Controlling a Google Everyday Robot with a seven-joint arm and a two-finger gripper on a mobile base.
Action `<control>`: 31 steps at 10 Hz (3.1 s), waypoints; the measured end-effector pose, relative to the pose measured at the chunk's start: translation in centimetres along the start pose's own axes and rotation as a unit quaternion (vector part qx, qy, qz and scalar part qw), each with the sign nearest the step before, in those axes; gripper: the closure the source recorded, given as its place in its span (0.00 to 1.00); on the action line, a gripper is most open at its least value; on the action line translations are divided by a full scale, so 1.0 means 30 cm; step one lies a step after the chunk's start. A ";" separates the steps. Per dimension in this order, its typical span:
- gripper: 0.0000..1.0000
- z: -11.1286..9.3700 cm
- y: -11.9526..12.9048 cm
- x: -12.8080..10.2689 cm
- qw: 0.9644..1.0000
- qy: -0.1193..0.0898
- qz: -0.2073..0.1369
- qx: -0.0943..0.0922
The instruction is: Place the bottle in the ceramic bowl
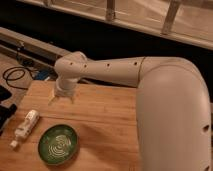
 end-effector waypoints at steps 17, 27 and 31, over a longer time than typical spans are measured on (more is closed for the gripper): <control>0.35 0.336 0.396 -0.134 0.992 0.026 -0.121 0.031; 0.35 0.637 0.407 -0.156 0.992 0.067 -0.079 0.071; 0.35 0.706 0.465 -0.111 0.990 0.100 -0.072 0.071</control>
